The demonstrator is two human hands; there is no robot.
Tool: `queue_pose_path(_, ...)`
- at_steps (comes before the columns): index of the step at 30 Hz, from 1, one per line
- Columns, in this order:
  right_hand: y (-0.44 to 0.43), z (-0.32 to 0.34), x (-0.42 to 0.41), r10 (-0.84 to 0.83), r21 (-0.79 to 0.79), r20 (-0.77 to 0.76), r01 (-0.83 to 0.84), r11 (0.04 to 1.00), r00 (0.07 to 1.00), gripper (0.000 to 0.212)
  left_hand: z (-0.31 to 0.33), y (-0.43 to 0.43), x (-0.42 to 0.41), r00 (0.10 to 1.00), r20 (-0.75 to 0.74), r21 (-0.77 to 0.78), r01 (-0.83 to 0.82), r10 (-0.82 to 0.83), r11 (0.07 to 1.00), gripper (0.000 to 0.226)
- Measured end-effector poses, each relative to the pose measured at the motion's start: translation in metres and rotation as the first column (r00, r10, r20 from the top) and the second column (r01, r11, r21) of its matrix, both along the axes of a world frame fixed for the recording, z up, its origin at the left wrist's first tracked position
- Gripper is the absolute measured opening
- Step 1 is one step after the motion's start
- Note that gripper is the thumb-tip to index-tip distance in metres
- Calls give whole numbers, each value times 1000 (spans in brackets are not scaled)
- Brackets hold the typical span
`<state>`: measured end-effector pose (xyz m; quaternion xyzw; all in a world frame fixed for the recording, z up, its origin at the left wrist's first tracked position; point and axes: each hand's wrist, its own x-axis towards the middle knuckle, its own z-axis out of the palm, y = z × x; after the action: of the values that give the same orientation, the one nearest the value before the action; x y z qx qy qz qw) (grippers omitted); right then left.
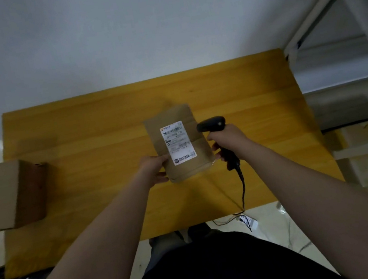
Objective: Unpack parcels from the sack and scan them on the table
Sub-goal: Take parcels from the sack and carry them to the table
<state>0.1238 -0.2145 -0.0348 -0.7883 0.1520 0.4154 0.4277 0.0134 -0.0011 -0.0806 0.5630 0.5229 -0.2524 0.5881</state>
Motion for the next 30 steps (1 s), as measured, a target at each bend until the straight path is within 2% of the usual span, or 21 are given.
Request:
queue_pose_path(4,40,36,-8,108,5,3,-108,994,994,19,21,17,-14,998,14,44,58,-58,997,36)
queue_pose_path(10,73,63,-26,168,-34,26,-167,985,985,19,50,51,-31,996,88,66,21,-27,998,25)
queue_pose_path(18,85,72,-46,113,-46,67,-110,993,991,15,57,69,-55,990,138,11,29,-30,1000,12)
queue_pose_path(25,87,72,-49,74,-36,81,-71,997,994,14,56,74,-65,987,143,7,75,-75,997,15)
queue_pose_path(30,86,74,-46,59,-38,82,-56,998,995,21,54,73,-60,988,134,2,80,-80,997,12)
